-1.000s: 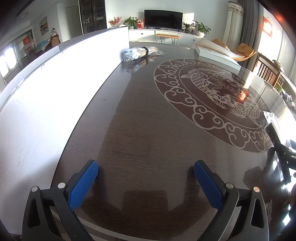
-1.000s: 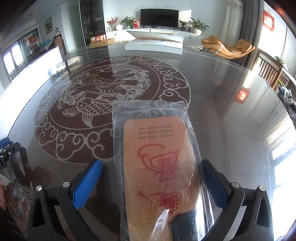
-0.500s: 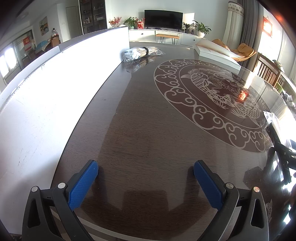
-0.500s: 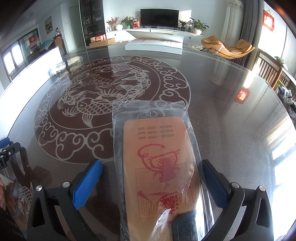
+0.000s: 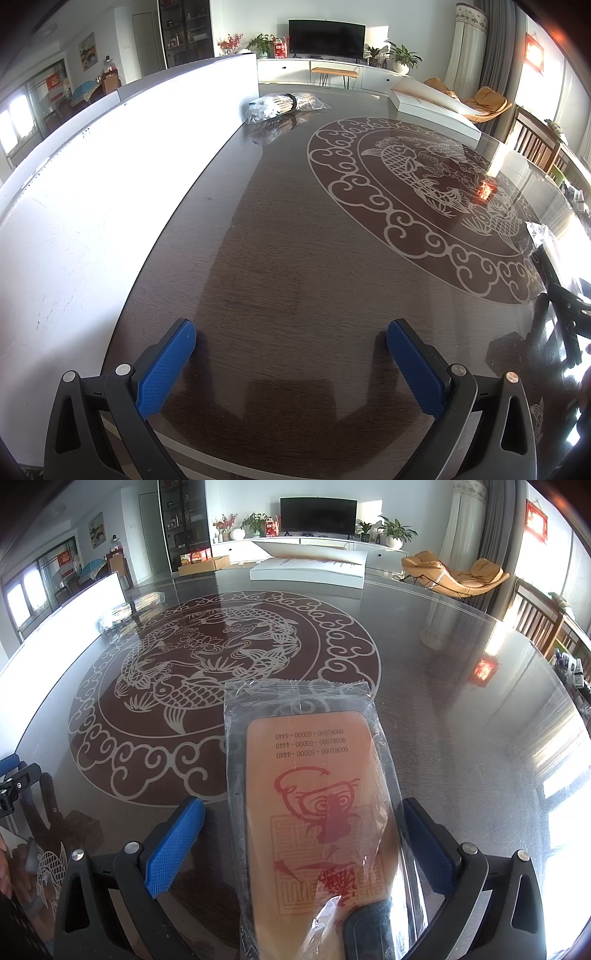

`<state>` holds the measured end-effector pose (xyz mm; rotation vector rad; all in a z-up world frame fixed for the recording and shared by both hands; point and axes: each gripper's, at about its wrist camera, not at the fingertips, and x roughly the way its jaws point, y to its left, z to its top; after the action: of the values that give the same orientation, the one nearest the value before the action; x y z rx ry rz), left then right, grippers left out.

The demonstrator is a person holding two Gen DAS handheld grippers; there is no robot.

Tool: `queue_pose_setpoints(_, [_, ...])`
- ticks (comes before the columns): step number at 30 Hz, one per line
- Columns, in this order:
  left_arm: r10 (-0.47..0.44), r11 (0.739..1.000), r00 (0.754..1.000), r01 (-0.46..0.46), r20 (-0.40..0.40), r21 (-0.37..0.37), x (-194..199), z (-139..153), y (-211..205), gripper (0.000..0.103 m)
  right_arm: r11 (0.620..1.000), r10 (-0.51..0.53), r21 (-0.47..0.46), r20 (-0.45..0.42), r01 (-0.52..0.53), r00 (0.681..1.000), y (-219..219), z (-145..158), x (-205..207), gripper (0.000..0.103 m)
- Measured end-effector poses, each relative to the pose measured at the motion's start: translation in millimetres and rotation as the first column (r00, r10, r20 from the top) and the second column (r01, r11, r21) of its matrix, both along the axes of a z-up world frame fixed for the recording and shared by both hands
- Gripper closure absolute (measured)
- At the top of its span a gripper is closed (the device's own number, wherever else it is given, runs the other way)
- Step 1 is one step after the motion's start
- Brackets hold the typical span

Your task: Organize objects

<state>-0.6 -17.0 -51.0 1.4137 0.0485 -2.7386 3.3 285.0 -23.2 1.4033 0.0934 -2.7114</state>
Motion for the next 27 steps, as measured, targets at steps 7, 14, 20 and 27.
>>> queue_pose_setpoints(7, [0.0, 1.0, 1.0, 0.0, 0.0, 0.0, -0.1, -0.2, 0.2, 0.0, 1.0, 0.0, 0.0, 0.0, 0.0, 1.0, -0.1, -0.1, 0.0, 0.0])
queue_pose_setpoints(14, [-0.207, 0.978, 0.978, 0.207, 0.026, -0.024, -20.9, 10.9, 36.7, 0.0, 1.0, 0.0, 0.0, 0.0, 0.0, 1.0, -0.4, -0.2, 0.0, 0.0])
queue_pose_setpoints(20, [-0.33, 0.914, 0.943, 0.307, -0.045, -0.267, -119.6, 43.8, 76.0, 0.0, 1.0, 0.0, 0.0, 0.0, 0.0, 1.0, -0.4, -0.3, 0.0, 0.0])
queue_pose_setpoints(27, [-0.289, 0.877, 0.956, 0.243, -0.051, -0.415, -253.7, 44.4, 65.4, 0.0, 1.0, 0.0, 0.0, 0.0, 0.0, 1.0, -0.4, -0.3, -0.1, 0.0])
